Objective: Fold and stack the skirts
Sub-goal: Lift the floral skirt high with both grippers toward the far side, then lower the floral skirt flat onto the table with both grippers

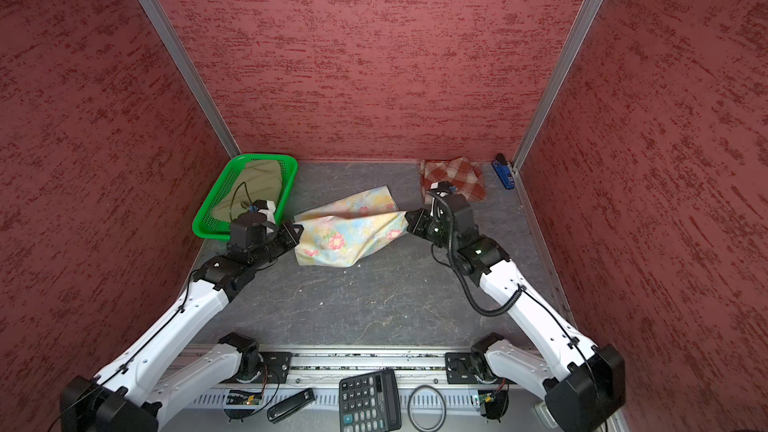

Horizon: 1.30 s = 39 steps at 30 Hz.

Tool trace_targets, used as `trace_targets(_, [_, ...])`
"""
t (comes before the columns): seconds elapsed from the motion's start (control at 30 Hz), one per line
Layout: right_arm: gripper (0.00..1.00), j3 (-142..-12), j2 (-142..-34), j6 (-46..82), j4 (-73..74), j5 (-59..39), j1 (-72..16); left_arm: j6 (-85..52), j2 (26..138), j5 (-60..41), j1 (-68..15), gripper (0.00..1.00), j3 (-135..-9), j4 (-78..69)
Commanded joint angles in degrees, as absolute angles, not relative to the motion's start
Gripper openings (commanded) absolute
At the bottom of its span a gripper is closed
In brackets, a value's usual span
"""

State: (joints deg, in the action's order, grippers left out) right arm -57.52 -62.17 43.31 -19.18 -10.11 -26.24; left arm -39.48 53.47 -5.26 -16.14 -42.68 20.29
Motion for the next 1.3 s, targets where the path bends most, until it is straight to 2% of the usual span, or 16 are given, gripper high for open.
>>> trace_targets(0.0, [0.0, -67.3, -63.3, 37.0, -25.3, -4.5, -24.0, -36.1, 53.3, -8.6, -13.1, 0.0, -47.5, 23.5])
trace_targets(0.17, [0.0, -83.3, -67.1, 32.1, -29.9, -1.1, -22.9, -33.4, 54.6, -9.7, -11.0, 0.0, -59.6, 25.7])
trace_targets(0.33, [0.0, -97.5, -73.7, 29.2, -32.7, -1.3, -21.1, -30.8, 61.1, -11.5, -9.7, 0.04, -72.8, 27.2])
trace_targets(0.57, [0.0, -109.7, -87.8, 28.5, -27.2, -9.9, -15.0, -30.5, 77.1, -20.2, -3.8, 0.07, -87.1, 24.4])
trace_targets(0.73, [0.0, -126.5, -99.1, 27.1, -31.0, -13.2, -12.9, -31.2, 88.4, -25.8, -1.6, 0.08, -102.0, 27.1])
trace_targets(0.83, [0.0, -137.5, -103.5, 25.8, -36.3, -13.2, -12.9, -31.0, 90.6, -27.4, -1.8, 0.09, -108.4, 28.5])
trace_targets(0.9, [0.0, -139.0, -103.2, 25.2, -38.2, -12.9, -12.9, -31.0, 90.2, -28.3, -1.9, 0.09, -109.0, 28.5])
trace_targets(1.0, [0.0, -126.9, -96.0, 25.1, -34.5, -13.2, -12.9, -30.2, 86.3, -29.9, -3.1, 0.11, -102.6, 26.2])
trace_targets(1.13, [0.0, -90.3, -76.6, 27.6, -19.7, -12.7, -12.9, -27.7, 77.1, -30.8, -7.2, 0.15, -82.0, 18.9])
trace_targets(1.2, [0.0, -72.9, -68.5, 29.2, -14.7, -13.1, -13.1, -26.8, 72.5, -29.8, -9.9, 0.21, -69.0, 13.8])
trace_targets(1.27, [0.0, -55.3, -61.4, 31.7, -9.1, -14.7, -13.3, -27.2, 68.1, -28.5, -13.6, 0.33, -54.6, 7.3])
